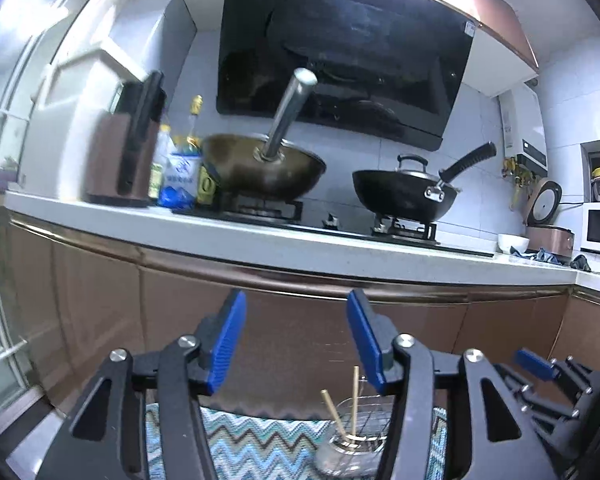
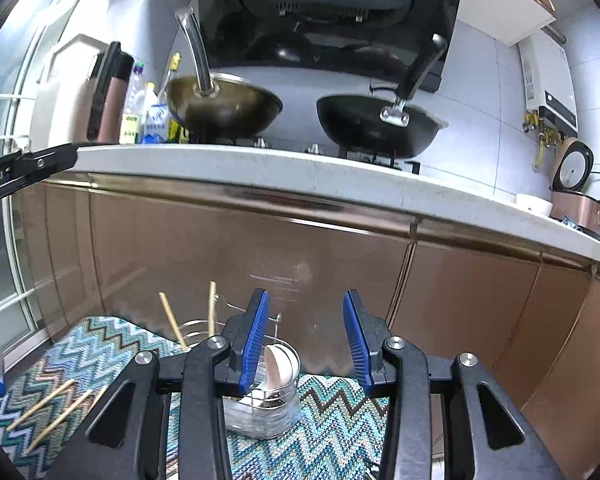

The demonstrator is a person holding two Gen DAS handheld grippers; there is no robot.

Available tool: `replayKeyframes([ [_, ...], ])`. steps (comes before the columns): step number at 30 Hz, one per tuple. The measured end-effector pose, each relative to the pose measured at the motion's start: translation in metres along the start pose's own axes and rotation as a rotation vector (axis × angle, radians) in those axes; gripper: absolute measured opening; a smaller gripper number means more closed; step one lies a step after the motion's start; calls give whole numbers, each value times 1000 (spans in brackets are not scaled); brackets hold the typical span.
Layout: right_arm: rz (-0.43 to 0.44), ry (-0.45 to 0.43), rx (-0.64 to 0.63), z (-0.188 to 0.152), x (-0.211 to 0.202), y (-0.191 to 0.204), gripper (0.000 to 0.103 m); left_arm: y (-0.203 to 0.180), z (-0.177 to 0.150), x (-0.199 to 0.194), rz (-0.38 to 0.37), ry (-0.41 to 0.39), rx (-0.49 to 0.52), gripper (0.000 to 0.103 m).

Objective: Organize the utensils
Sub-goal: 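Lift both utensils to the clear holder while both tools open to drop them in, then withdraw both open tools from the holder back over the cloth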

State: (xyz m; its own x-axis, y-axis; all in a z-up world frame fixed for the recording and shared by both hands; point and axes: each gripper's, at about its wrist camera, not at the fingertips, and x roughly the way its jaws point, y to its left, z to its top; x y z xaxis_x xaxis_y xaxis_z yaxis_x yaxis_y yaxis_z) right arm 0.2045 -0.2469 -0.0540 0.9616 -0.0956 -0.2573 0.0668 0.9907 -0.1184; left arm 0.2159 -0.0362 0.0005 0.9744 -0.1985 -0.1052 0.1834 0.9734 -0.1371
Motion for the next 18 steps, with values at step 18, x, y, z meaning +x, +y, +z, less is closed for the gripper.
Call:
replayKeyframes([
  [18, 79, 0, 111, 3, -110, -10, 71, 58, 17, -114, 91, 75, 46, 70],
])
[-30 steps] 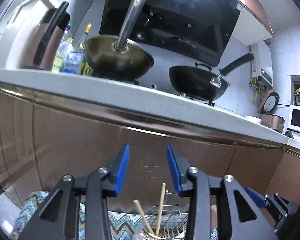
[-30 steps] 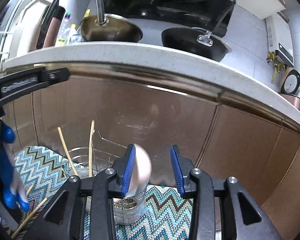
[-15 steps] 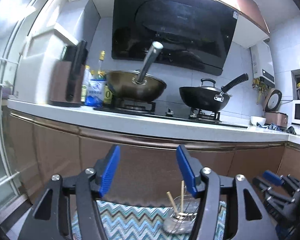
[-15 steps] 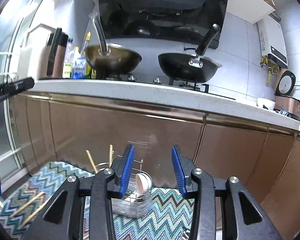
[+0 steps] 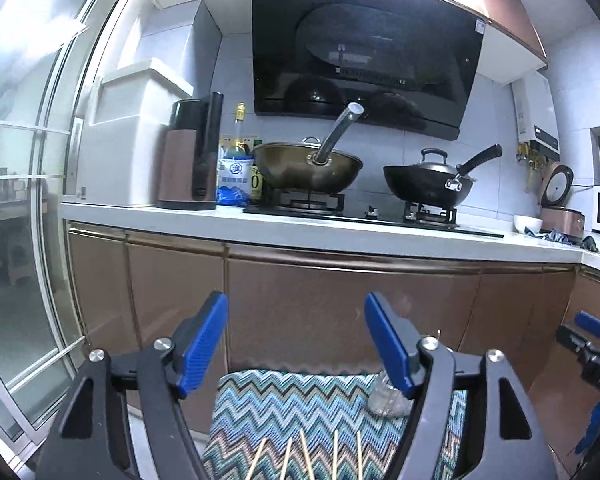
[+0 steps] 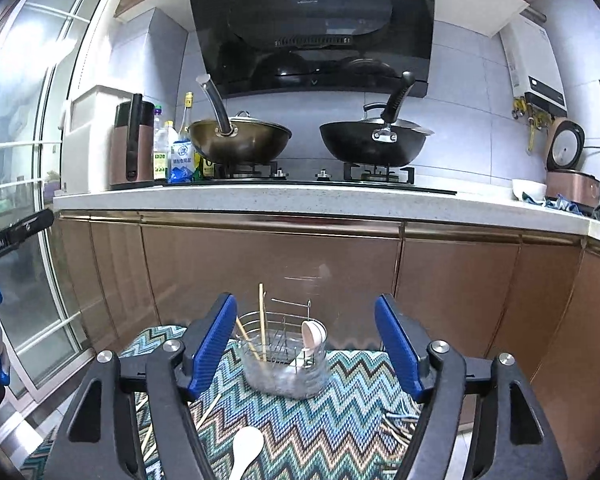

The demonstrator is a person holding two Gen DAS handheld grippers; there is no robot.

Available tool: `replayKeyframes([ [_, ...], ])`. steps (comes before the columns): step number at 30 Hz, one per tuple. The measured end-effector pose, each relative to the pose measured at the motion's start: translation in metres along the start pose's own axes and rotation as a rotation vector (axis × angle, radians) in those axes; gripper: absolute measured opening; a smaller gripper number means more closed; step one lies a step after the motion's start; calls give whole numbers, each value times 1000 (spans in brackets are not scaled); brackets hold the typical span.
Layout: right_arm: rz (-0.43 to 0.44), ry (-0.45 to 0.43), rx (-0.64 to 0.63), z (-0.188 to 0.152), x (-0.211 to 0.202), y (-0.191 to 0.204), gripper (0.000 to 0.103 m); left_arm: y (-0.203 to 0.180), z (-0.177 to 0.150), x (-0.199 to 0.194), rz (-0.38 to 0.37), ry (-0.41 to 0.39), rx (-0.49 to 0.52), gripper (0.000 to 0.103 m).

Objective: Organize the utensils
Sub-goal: 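Withdraw both open tools from the holder back over the cloth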

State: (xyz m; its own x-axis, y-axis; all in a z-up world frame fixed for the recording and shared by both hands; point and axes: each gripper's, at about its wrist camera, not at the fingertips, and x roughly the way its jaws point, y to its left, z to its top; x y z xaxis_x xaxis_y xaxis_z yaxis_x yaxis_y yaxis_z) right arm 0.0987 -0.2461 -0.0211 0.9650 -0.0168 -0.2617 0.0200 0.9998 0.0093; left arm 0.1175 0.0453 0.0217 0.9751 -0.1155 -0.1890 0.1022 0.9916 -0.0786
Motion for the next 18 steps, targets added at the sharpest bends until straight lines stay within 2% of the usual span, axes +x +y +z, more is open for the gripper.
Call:
replayKeyframes([
  [10, 29, 2, 24, -7, -40, -4, 71, 20, -6, -29, 4, 136, 20, 70],
  [18, 67, 28, 34, -18, -52, -6, 64, 24, -19, -37, -59, 223, -16, 69],
])
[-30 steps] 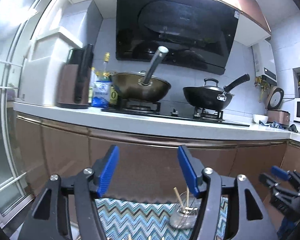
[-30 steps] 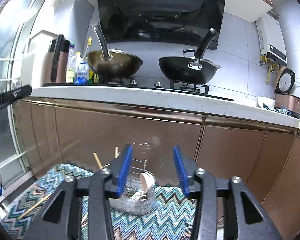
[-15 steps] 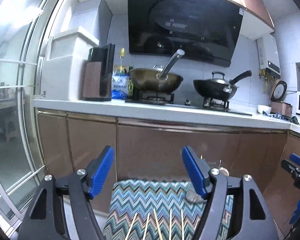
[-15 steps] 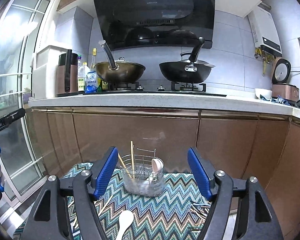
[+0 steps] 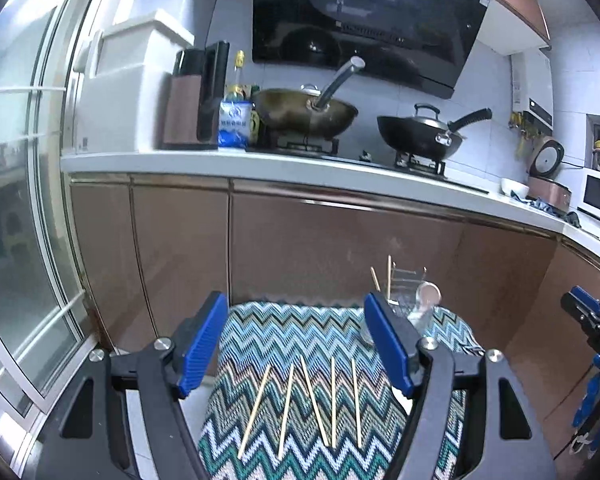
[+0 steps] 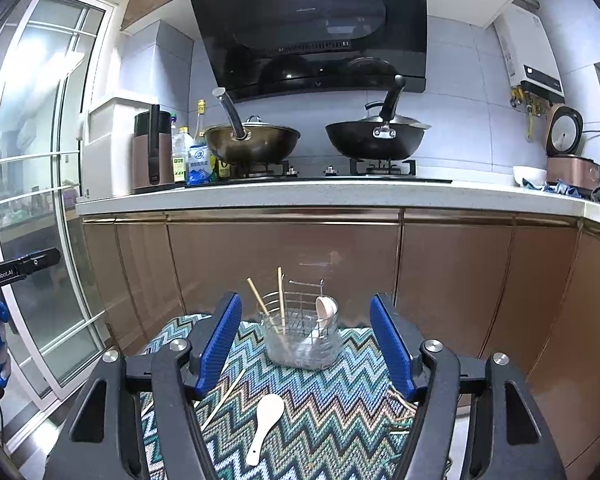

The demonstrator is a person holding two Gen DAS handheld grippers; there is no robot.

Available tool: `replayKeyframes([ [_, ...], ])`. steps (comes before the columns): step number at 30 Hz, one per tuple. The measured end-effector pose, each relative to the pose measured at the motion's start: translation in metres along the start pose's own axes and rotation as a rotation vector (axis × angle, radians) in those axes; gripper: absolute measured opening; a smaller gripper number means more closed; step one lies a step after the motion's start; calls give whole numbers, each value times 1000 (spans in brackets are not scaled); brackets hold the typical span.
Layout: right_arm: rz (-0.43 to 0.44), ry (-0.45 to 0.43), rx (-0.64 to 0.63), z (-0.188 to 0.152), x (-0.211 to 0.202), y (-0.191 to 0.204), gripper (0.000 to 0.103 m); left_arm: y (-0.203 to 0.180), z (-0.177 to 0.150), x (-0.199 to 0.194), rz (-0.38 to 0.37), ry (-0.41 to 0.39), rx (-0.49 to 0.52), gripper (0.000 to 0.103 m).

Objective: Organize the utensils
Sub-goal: 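Withdraw both open tools from the holder back over the cloth, then lower the left tool onto a chopstick while the right tool closes on a white spoon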

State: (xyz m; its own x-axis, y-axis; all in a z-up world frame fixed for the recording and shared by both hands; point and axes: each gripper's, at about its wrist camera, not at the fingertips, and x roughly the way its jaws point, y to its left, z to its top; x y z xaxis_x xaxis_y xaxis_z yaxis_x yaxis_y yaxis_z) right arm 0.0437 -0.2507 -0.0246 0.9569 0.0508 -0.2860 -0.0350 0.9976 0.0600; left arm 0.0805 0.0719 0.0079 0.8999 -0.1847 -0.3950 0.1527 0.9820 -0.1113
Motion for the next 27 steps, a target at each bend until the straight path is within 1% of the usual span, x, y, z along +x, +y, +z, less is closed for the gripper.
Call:
replayKeyframes([
  [2, 7, 10, -2, -3, 0, -1, 62, -1, -4, 3, -7, 25, 0, 69],
  [5, 27, 33, -5, -8, 3, -2, 59, 0, -10, 13, -45, 86, -19, 69],
  [9, 53, 73, -8, -17, 14, -2, 55, 4, -20, 35, -87, 185, -57, 63],
  [14, 77, 130, 0, -32, 34, -4, 53, 7, -39, 72, -103, 309, -78, 57],
  [19, 103, 210, 18, -52, 60, -10, 49, 6, -59, 107, -109, 410, -81, 55],
  [22, 125, 272, 34, -67, 81, -14, 48, 3, -69, 134, -125, 479, -87, 49],
  [27, 178, 381, 64, -92, 118, -18, 46, -6, -92, 193, -146, 638, -98, 41],
])
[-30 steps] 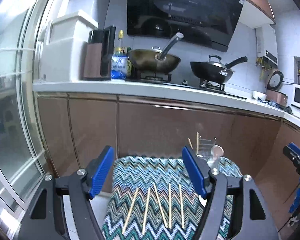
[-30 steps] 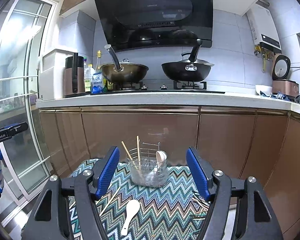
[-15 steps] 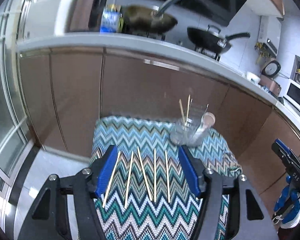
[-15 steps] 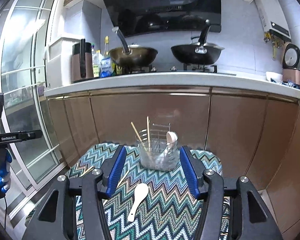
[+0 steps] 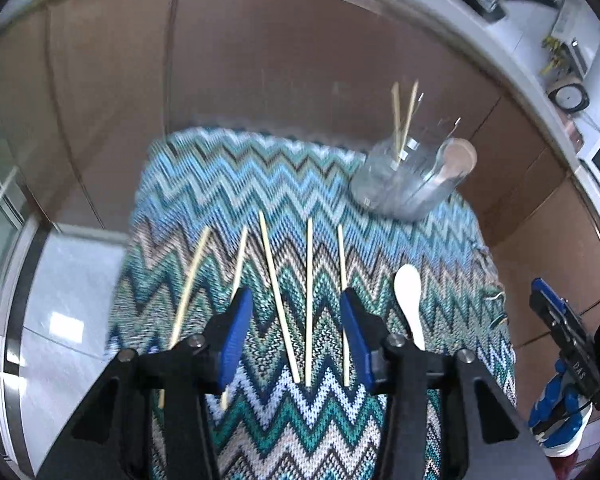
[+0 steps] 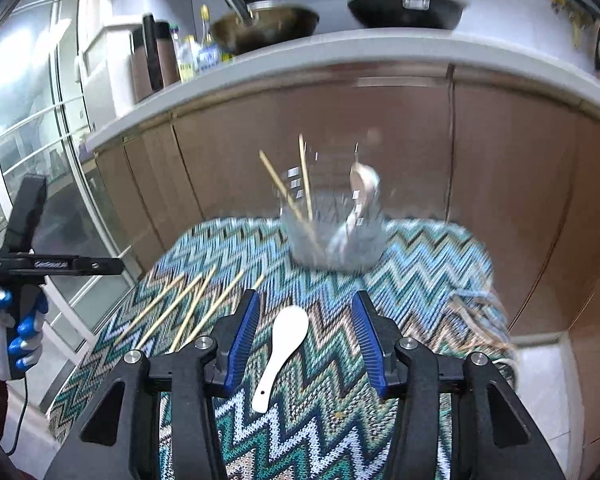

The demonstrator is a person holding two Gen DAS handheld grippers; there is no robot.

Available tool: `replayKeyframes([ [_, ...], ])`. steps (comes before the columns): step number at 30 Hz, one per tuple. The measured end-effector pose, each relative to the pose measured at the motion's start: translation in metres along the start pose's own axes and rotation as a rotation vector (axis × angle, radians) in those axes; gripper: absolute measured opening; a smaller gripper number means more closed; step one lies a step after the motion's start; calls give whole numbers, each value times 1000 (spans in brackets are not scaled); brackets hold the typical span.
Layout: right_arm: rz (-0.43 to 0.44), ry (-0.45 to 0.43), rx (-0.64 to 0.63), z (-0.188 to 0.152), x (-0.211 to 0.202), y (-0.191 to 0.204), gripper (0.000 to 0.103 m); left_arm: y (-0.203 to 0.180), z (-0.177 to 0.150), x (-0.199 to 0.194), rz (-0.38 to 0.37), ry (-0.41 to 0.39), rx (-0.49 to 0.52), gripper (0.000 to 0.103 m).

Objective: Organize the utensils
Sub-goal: 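Lower the left tool onto a chopstick while the right tool closes on a white spoon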

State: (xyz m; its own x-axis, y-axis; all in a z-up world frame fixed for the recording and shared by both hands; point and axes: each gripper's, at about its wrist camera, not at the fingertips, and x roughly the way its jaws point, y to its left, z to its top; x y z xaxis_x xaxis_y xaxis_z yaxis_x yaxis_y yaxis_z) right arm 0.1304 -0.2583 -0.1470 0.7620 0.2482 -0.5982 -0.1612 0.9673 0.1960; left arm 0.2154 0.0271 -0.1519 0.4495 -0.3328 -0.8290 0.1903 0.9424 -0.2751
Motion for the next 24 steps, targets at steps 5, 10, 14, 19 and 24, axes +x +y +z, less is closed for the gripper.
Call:
replayKeyframes([
  [5, 51, 117, 21, -4, 44, -12, 43, 5, 22, 59, 25, 121, -12, 36],
  [10, 103, 213, 32, -7, 78, -22, 39, 15, 38, 103, 52, 199, -46, 31],
  [14, 166, 286, 37, -8, 105, -27, 35, 21, 48, 127, 74, 237, -43, 27],
  [19, 228, 365, 33, -7, 133, -31, 32, 24, 52, 142, 84, 270, -34, 23],
  [24, 276, 425, 21, -4, 157, -33, 31, 28, 56, 155, 87, 309, -31, 21],
])
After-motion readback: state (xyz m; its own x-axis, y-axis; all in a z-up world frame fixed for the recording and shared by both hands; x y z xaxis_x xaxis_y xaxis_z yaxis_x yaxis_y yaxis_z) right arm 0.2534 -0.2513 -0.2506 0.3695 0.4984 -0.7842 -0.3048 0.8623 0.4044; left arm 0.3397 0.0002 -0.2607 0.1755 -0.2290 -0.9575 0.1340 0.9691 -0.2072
